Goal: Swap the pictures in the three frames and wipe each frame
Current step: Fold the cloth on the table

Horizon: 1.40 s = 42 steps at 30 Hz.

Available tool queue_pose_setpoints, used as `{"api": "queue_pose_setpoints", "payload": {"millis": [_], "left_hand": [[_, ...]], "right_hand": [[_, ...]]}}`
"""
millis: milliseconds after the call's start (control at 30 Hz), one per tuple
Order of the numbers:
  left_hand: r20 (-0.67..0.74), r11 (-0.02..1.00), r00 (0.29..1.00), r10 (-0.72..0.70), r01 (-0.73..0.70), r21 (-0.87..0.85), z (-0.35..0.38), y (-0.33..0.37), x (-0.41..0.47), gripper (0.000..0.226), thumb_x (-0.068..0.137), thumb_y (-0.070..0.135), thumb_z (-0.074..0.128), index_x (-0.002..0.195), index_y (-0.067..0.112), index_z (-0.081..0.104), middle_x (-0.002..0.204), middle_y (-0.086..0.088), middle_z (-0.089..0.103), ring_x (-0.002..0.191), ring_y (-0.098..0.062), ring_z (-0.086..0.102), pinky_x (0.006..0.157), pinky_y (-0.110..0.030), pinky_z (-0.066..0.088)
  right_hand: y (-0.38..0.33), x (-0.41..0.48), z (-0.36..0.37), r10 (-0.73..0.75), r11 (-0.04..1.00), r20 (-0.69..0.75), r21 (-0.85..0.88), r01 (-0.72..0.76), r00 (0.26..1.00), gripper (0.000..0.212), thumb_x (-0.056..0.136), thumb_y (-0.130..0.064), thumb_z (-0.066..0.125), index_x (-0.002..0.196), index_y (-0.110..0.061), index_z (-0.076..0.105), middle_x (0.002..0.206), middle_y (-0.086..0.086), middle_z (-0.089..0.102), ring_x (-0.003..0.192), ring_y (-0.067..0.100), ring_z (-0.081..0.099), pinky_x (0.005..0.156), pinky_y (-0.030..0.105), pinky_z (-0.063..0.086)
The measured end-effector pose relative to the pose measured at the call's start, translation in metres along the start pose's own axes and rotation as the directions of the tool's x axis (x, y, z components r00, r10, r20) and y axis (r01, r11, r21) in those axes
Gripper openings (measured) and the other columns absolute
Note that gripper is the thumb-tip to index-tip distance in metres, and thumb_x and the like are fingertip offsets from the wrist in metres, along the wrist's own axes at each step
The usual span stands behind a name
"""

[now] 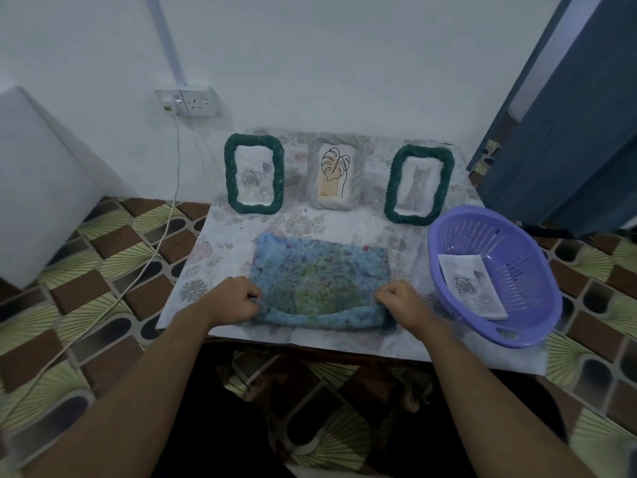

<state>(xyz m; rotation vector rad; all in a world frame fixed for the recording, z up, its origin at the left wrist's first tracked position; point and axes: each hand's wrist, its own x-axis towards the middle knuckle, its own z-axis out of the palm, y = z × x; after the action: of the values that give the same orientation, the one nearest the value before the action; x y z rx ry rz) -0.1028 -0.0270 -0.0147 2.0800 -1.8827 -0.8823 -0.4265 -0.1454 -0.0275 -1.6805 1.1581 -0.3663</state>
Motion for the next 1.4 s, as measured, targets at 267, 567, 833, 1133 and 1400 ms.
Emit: {"api": "queue_pose_setpoints", "payload": {"millis": [267, 567, 833, 1133, 1400], "left_hand": [[-0.131, 0.991, 0.991, -0.008, -0.01, -0.13, -0.006, -0.003, 0.014, 0.033, 0.081, 0.02, 0.049, 0.055, 0.001, 0.043, 0.053, -0.013, 0.037, 0.049, -0.022, 0.033, 0.053, -0.028, 0.022], [-0.348, 0.963, 0.929, -0.129, 0.033, -0.269, -0.022, -0.009, 0.057, 0.023, 0.085, 0.002, 0.061, 0.063, -0.003, 0.055, 0.057, -0.015, 0.05, 0.056, -0.015, 0.044, 0.056, -0.028, 0.034], [-0.456, 0.94, 0.851, -0.261, 0.117, -0.32, -0.021, -0.016, 0.102, 0.012, 0.087, 0.007, 0.06, 0.078, 0.004, 0.068, 0.07, -0.013, 0.064, 0.064, -0.022, 0.053, 0.06, -0.029, 0.039], [-0.524, 0.87, 0.708, -0.474, 0.286, -0.401, -0.013, -0.02, 0.126, 0.02, 0.084, 0.015, 0.069, 0.103, 0.011, 0.068, 0.093, 0.001, 0.065, 0.086, -0.017, 0.059, 0.079, -0.025, 0.042], [-0.649, 0.998, 0.76, -0.042, 0.068, 0.015, 0.024, 0.03, 0.123, 0.032, 0.085, 0.022, 0.046, 0.106, 0.011, 0.067, 0.107, -0.01, 0.064, 0.103, -0.031, 0.055, 0.087, -0.042, 0.045]], "right_hand": [[-0.006, 0.01, -0.006, -0.048, 0.999, -0.11, 0.01, 0.05, 0.993, 0.047, 0.092, -0.003, 0.053, 0.054, -0.018, 0.029, 0.054, 0.005, 0.021, 0.049, 0.016, 0.019, 0.052, 0.029, 0.016], [-0.016, 0.041, -0.005, -0.09, 0.993, -0.401, 0.033, 0.113, 0.912, 0.043, 0.091, -0.004, 0.053, 0.06, -0.018, 0.029, 0.054, -0.001, 0.024, 0.05, 0.007, 0.022, 0.05, 0.026, 0.017], [-0.01, 0.091, -0.008, 0.017, 0.993, -0.554, -0.085, -0.077, 0.833, 0.039, 0.096, -0.021, 0.053, 0.061, -0.019, 0.036, 0.056, -0.003, 0.039, 0.053, 0.012, 0.035, 0.05, 0.032, 0.025], [0.009, 0.119, -0.007, 0.043, 0.977, -0.613, -0.14, -0.162, 0.789, 0.023, 0.098, -0.026, 0.058, 0.116, -0.015, 0.065, 0.112, 0.012, 0.068, 0.098, 0.03, 0.062, 0.076, 0.028, 0.043], [-0.009, 0.106, 0.039, -0.36, 0.779, -0.354, -0.623, 0.069, 0.863, 0.036, 0.093, -0.028, 0.046, 0.123, -0.021, 0.064, 0.135, 0.003, 0.058, 0.13, 0.028, 0.047, 0.107, 0.049, 0.031]]}}
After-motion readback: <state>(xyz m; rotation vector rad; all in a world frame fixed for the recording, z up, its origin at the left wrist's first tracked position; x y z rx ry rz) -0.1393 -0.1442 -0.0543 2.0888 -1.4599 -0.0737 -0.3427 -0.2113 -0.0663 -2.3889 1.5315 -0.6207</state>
